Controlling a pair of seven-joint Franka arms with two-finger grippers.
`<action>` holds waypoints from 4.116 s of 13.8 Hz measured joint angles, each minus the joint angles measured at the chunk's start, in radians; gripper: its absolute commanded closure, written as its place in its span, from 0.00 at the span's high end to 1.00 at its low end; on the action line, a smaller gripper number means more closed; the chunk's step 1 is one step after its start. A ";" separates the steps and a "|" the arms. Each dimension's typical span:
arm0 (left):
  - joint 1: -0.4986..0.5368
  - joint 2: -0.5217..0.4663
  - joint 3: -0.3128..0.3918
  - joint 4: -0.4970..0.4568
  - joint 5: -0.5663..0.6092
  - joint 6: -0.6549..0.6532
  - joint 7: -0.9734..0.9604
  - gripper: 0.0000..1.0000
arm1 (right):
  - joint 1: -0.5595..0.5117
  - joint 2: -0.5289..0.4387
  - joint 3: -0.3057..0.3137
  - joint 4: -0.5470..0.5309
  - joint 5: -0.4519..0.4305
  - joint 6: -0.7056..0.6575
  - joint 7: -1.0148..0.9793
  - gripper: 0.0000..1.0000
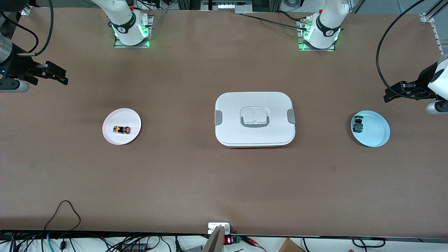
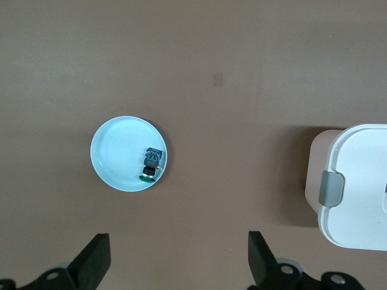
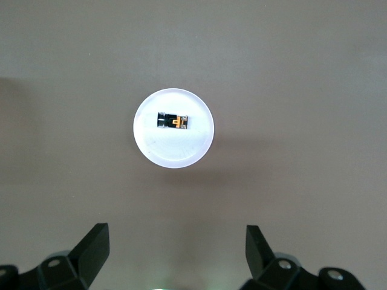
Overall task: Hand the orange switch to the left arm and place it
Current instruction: 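Move the right gripper down toward the orange switch on the white plate, then lower the right gripper around the orange switch and close it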
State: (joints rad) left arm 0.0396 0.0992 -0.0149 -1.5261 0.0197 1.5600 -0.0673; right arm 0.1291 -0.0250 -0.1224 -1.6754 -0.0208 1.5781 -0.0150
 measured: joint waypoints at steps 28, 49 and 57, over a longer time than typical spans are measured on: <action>0.001 0.001 0.000 0.000 0.000 0.000 0.000 1.00 | 0.033 0.281 0.001 -0.041 -0.015 0.279 0.001 1.00; 0.001 0.001 0.000 0.000 0.000 0.000 0.000 1.00 | 0.036 0.431 -0.003 -0.440 0.190 0.870 0.011 1.00; 0.001 0.001 0.000 0.000 0.000 0.000 0.000 1.00 | 0.036 0.458 -0.003 -0.440 0.231 0.886 0.011 1.00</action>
State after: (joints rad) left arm 0.0409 0.1003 -0.0149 -1.5259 0.0197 1.5600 -0.0673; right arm 0.1648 0.4330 -0.1252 -2.1152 0.2100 2.4640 -0.0035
